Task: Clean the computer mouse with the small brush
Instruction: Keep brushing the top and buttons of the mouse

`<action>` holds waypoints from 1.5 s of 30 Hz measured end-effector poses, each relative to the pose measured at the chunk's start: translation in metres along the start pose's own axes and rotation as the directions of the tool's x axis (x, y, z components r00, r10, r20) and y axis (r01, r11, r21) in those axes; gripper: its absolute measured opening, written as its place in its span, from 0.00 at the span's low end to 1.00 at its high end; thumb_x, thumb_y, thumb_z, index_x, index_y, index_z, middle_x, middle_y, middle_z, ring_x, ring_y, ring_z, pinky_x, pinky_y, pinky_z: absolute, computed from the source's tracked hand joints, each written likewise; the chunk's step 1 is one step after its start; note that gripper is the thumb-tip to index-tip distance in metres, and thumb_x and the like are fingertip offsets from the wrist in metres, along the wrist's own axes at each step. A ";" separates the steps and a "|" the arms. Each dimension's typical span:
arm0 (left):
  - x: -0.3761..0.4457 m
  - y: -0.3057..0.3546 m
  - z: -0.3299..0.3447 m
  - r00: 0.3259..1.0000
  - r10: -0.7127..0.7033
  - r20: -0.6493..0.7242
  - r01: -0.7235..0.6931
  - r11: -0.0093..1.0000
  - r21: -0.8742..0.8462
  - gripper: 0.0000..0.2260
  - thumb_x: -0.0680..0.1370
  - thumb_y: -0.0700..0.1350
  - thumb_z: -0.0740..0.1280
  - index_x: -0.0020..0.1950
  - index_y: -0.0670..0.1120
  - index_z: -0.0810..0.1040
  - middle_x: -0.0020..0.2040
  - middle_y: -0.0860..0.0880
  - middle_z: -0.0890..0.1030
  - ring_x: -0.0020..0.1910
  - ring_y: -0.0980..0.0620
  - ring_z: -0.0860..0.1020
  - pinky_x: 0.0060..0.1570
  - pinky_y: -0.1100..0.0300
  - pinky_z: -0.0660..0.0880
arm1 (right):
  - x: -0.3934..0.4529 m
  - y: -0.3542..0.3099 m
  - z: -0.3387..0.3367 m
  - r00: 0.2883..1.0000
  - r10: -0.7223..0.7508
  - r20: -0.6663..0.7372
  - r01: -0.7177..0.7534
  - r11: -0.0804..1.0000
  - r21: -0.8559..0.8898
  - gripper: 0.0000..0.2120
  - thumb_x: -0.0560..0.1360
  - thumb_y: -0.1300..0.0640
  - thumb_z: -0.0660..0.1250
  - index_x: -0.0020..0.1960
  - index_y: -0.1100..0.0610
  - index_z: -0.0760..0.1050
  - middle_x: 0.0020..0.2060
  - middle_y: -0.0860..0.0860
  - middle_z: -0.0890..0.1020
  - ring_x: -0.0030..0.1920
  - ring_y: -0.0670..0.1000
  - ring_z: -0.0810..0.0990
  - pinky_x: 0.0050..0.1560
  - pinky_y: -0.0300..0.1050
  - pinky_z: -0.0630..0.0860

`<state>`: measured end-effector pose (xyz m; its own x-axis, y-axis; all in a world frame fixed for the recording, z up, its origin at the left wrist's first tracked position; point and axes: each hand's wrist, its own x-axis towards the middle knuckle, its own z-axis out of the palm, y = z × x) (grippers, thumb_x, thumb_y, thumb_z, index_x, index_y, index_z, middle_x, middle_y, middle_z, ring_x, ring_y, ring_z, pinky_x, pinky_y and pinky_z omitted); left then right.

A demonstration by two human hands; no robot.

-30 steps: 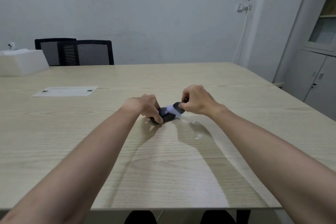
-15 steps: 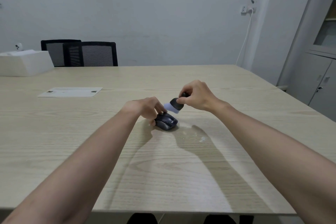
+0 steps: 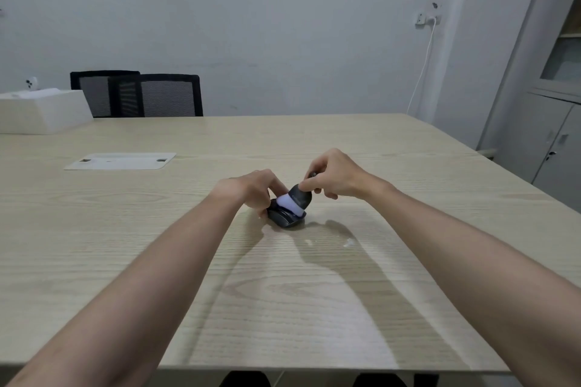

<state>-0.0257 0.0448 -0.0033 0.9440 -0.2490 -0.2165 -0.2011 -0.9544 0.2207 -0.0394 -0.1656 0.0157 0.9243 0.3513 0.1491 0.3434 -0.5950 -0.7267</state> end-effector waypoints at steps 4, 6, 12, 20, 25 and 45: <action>0.004 -0.004 0.005 0.999 0.032 -0.013 -0.032 0.999 -0.041 0.34 0.67 0.29 0.69 0.63 0.63 0.80 0.43 0.61 0.83 0.39 0.59 0.78 0.46 0.58 0.75 | 0.003 0.006 -0.009 0.998 0.012 -0.067 -0.025 0.982 -0.186 0.04 0.66 0.60 0.75 0.37 0.61 0.82 0.30 0.53 0.81 0.27 0.50 0.74 0.26 0.40 0.70; 0.005 -0.005 0.005 1.000 0.027 -0.017 -0.028 0.998 -0.050 0.34 0.67 0.29 0.69 0.64 0.61 0.80 0.41 0.64 0.81 0.40 0.61 0.77 0.46 0.60 0.73 | 0.003 0.006 -0.011 0.996 0.012 -0.093 -0.026 0.988 -0.151 0.05 0.67 0.60 0.75 0.38 0.62 0.82 0.30 0.54 0.81 0.24 0.50 0.73 0.24 0.39 0.69; 0.002 0.004 0.008 0.990 -0.084 -0.117 0.066 0.987 -0.150 0.29 0.74 0.38 0.63 0.74 0.57 0.71 0.67 0.49 0.75 0.64 0.48 0.76 0.61 0.55 0.74 | -0.002 0.000 -0.001 0.999 0.021 -0.041 -0.021 1.000 -0.009 0.07 0.67 0.60 0.75 0.38 0.64 0.82 0.28 0.54 0.80 0.21 0.52 0.70 0.23 0.38 0.66; -0.007 0.026 0.004 0.937 -0.349 0.007 0.324 0.864 -0.385 0.11 0.78 0.44 0.62 0.52 0.37 0.77 0.44 0.40 0.84 0.35 0.43 0.82 0.39 0.56 0.81 | 0.003 0.006 -0.005 0.989 0.028 -0.148 -0.032 0.999 -0.024 0.06 0.68 0.60 0.74 0.39 0.64 0.82 0.29 0.55 0.80 0.19 0.48 0.69 0.21 0.36 0.66; 0.000 0.034 0.009 0.931 -0.361 0.049 0.348 0.843 -0.411 0.10 0.80 0.39 0.58 0.48 0.36 0.78 0.42 0.38 0.85 0.34 0.42 0.82 0.34 0.57 0.79 | 0.005 0.011 0.000 0.993 0.046 -0.110 -0.055 0.995 -0.082 0.04 0.70 0.61 0.73 0.40 0.63 0.82 0.30 0.54 0.79 0.18 0.47 0.69 0.21 0.36 0.66; 0.001 0.019 0.017 0.971 -0.213 0.111 0.237 0.774 -0.587 0.15 0.85 0.43 0.58 0.70 0.46 0.75 0.51 0.44 0.79 0.38 0.50 0.78 0.34 0.60 0.78 | 0.002 0.022 -0.006 0.993 0.111 -0.028 -0.100 0.962 0.255 0.08 0.68 0.65 0.74 0.32 0.61 0.78 0.26 0.54 0.74 0.24 0.51 0.69 0.25 0.39 0.65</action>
<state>-0.0333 0.0238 -0.0153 0.9301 -0.0572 -0.3628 0.2214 -0.7010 0.6779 -0.0287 -0.1822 0.0038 0.9610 0.2626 0.0864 0.1952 -0.4231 -0.8848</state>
